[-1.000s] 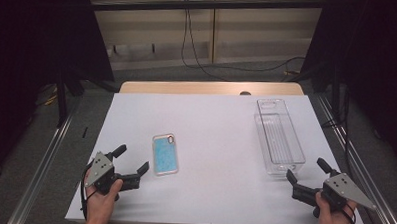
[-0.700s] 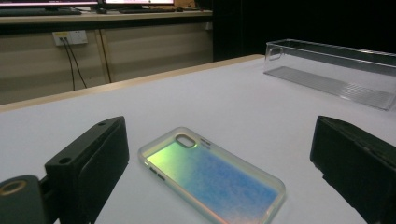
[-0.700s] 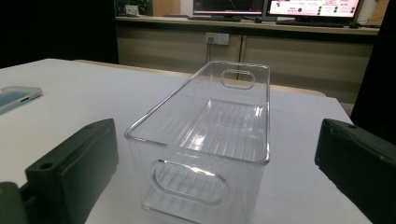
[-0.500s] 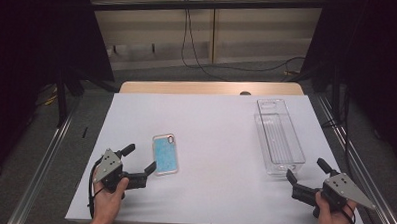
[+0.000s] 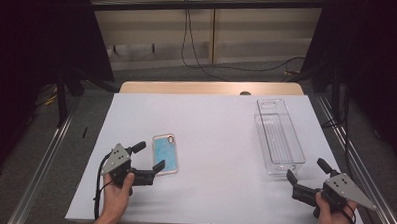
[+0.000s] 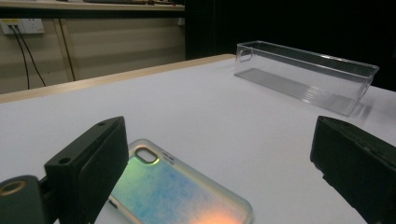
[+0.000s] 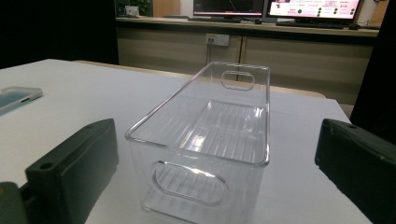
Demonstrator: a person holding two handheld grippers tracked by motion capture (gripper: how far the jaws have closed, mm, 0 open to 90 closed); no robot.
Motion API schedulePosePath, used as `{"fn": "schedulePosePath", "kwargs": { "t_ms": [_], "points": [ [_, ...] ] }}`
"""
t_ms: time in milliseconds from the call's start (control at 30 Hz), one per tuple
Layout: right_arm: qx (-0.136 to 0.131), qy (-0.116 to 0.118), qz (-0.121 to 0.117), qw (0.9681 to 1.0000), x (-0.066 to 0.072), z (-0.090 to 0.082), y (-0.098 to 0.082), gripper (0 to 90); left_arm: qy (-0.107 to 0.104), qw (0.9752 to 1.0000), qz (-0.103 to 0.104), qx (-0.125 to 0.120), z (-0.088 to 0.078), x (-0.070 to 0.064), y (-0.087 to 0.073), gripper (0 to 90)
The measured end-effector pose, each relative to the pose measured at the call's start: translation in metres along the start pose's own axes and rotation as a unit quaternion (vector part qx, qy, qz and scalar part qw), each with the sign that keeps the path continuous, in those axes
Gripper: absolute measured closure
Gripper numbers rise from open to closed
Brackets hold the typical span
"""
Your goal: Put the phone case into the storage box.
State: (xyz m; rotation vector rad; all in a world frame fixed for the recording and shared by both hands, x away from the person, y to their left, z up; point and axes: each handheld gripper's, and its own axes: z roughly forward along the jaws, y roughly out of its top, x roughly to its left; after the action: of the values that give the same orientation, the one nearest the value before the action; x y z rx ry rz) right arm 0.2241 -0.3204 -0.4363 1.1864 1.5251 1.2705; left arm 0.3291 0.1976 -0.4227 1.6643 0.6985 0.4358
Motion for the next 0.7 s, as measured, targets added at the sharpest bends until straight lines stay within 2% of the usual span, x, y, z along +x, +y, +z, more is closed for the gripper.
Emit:
{"fn": "schedulePosePath", "kwargs": {
  "t_ms": [200, 300, 333, 500, 700],
  "points": [
    [0.0, 0.003, -0.002, 1.0, 0.001, 0.0, 0.0, 0.0, -0.001, 1.0, 0.009, 0.002, 0.01, -0.002, 0.004, 1.9],
    [0.0, 0.003, -0.001, 1.0, 0.001, 0.0, 0.0, 0.0, -0.011, 0.9998, 0.01, 0.009, 0.015, -0.004, 0.005, 1.7],
    [0.001, 0.002, -0.001, 1.0, 0.001, 0.0, 0.0, 0.0, -0.014, 0.9999, 0.006, 0.005, 0.017, -0.005, 0.005, 2.1],
    [0.0, 0.005, -0.005, 1.0, 0.002, 0.0, 0.0, 0.0, -0.018, 0.9995, 0.027, -0.004, 0.026, -0.008, 0.009, 2.3],
    [0.0, 0.004, -0.002, 1.0, 0.001, 0.0, 0.0, 0.0, -0.018, 0.9992, 0.035, -0.006, 0.039, -0.009, 0.015, 2.8]
  ]
}}
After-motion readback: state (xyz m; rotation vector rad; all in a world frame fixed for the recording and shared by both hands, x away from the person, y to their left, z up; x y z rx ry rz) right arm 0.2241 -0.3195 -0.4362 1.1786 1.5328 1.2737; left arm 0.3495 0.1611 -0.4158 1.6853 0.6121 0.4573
